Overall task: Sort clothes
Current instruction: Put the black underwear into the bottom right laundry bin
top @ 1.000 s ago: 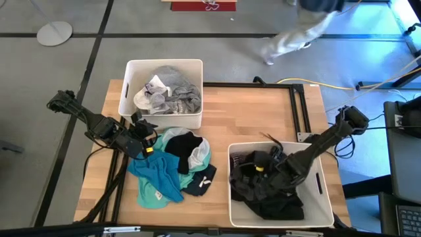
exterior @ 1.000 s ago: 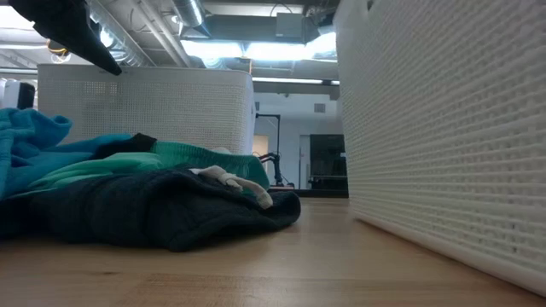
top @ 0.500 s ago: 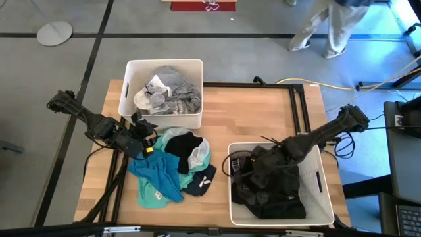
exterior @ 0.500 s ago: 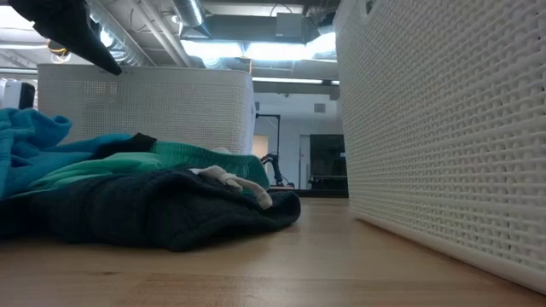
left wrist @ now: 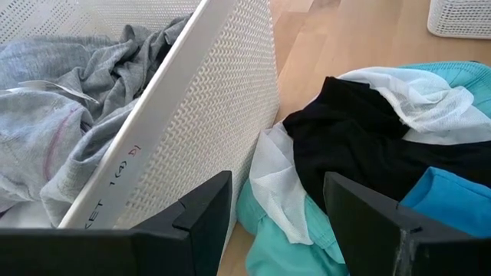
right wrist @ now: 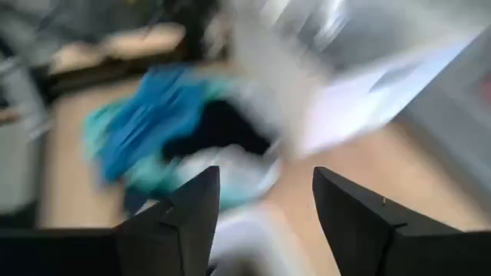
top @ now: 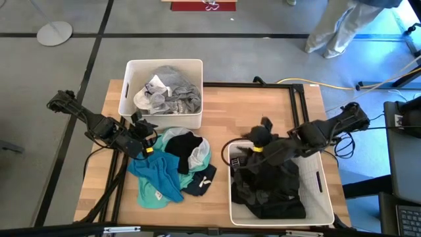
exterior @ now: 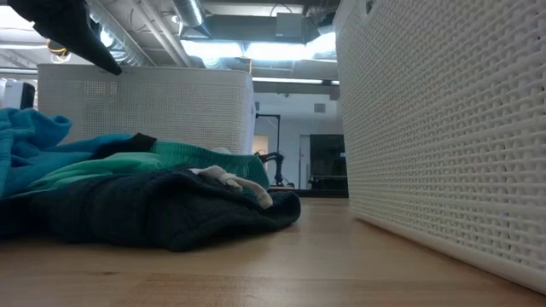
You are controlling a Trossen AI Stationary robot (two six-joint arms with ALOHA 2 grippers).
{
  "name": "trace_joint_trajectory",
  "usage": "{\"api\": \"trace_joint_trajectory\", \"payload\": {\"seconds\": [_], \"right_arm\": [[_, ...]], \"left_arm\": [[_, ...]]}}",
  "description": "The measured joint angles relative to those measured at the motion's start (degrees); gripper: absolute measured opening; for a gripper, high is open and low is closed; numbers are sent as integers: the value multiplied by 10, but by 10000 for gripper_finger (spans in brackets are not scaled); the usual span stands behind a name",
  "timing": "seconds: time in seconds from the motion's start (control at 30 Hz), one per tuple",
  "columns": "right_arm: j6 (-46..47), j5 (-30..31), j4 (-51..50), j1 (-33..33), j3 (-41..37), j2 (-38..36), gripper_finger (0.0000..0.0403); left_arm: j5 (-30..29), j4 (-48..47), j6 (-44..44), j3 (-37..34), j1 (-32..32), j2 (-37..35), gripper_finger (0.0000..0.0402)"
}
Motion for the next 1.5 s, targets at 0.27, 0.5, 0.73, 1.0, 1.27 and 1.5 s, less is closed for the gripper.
{"api": "trace_joint_trajectory", "payload": {"seconds": [0.27,0.5,0.73,1.0,1.27,1.5], "right_arm": [[-166,113,158,-57,0,41,211],[-257,-42,256,-127,0,119,211],[-296,-152,371,-182,0,210,211],[-290,-246,451,-216,0,286,211],[-275,-270,475,-225,0,351,211],[-272,-270,493,-226,0,396,211]], "left_arm": [[0,0,0,0,0,0,196],[0,0,2,0,0,0,196],[0,0,5,0,0,0,196],[0,0,5,0,0,0,196],[0,0,3,0,0,0,196],[0,0,1,0,0,0,196]]}}
